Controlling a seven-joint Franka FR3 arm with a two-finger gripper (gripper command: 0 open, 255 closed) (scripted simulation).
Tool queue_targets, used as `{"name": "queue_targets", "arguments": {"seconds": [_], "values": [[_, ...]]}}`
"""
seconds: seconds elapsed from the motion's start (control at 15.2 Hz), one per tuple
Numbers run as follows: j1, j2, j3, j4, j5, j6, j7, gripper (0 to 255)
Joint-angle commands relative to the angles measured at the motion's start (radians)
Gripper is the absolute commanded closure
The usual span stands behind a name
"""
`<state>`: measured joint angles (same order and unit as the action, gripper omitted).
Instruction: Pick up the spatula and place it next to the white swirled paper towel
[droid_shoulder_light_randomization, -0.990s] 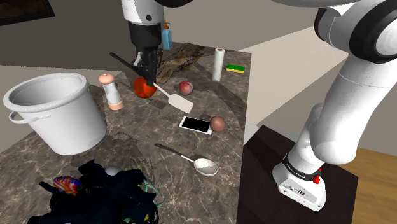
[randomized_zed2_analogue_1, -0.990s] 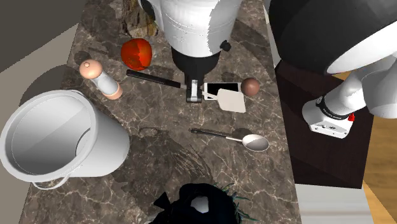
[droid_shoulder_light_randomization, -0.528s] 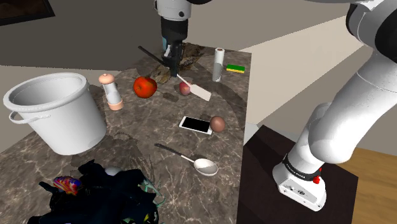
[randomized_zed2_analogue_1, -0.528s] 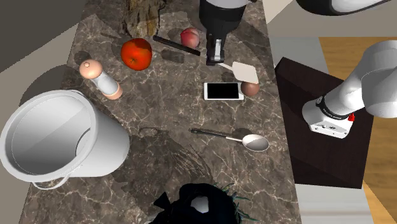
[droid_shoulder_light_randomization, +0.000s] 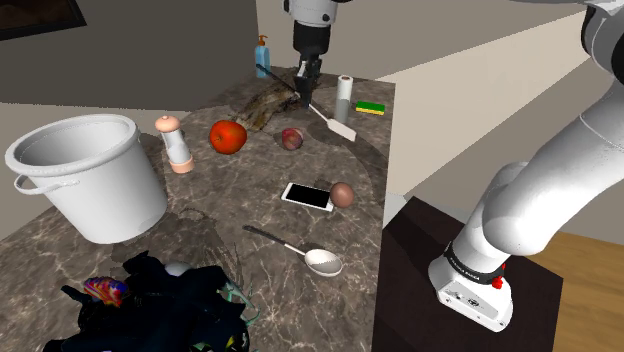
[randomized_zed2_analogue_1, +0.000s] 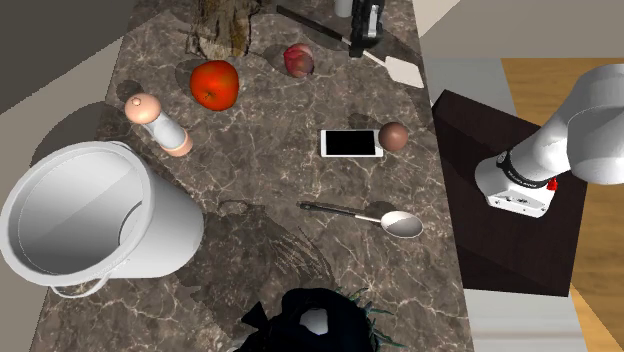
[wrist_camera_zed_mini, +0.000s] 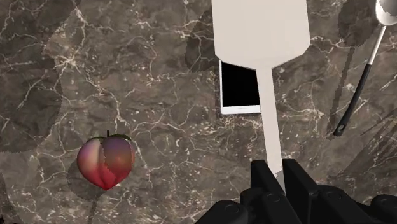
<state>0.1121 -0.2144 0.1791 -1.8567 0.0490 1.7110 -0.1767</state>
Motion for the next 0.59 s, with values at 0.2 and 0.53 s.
{"name": "queue_targets", "arguments": {"seconds": [0.2,0.53], "values": [[-0.047,-0.047,-0.081,-0.043,-0.004,-0.008,-0.128,255],[-0.092,-0.067,-0.161,-0.063,-0.017,-0.012,-0.25,255]]}}
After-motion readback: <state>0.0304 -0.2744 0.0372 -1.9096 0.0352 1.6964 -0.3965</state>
